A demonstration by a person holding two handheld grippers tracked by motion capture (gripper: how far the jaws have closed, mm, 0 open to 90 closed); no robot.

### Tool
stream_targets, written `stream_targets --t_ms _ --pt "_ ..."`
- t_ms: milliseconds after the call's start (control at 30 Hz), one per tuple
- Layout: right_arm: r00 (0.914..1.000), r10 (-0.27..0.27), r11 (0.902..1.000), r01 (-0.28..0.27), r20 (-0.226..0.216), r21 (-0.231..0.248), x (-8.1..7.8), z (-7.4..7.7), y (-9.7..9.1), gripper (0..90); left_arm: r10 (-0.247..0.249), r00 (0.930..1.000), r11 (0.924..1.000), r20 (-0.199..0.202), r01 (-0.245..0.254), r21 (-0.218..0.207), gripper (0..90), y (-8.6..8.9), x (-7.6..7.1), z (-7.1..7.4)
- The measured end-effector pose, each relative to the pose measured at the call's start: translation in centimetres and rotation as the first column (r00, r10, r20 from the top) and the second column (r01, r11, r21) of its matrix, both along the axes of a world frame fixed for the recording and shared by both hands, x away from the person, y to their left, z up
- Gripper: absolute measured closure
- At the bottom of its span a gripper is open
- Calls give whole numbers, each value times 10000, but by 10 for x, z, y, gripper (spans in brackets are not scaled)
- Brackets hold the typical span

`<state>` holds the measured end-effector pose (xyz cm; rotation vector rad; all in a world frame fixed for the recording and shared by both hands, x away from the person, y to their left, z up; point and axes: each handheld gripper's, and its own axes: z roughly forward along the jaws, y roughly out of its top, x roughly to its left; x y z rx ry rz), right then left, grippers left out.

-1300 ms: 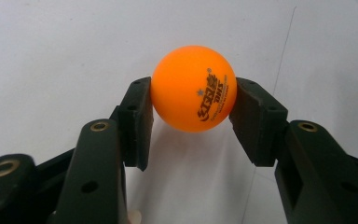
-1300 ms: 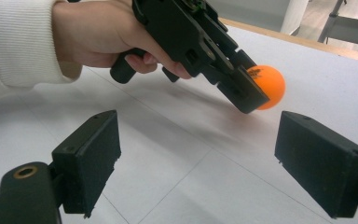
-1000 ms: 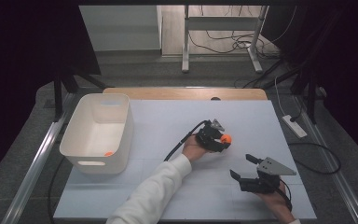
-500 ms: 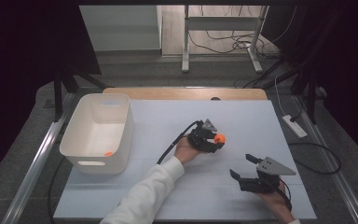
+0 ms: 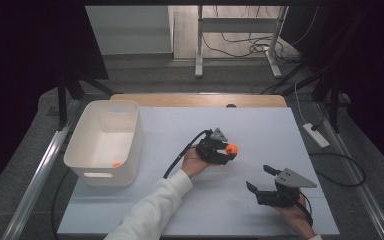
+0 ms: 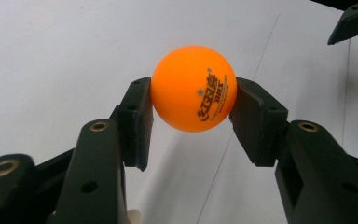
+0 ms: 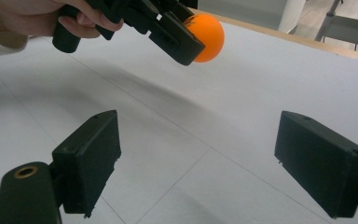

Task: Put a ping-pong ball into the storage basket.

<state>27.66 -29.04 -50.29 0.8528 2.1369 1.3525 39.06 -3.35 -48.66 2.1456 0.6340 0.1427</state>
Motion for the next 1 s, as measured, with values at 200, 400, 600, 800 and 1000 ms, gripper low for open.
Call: stream_targets --t_ms 200,400,600,800,1000 --pt "10000 -12 10000 12 7 -7 0 0 0 142 -17 10000 10000 48 17 -55 504 4 -4 2" --pt "10000 -3 10000 3 -3 -31 0 0 0 142 74 10000 9998 38 -74 -209 504 8 -7 3" --pt "10000 -30 10000 30 1 -71 0 0 1 142 40 9999 9997 123 -37 -247 504 12 -12 6" --pt "10000 -43 10000 43 -4 -44 0 0 0 142 64 9999 9993 156 -58 -379 504 18 -17 10" --pt "10000 -57 10000 57 -8 -73 0 0 0 142 90 9998 9992 188 -83 -386 503 28 -22 12"
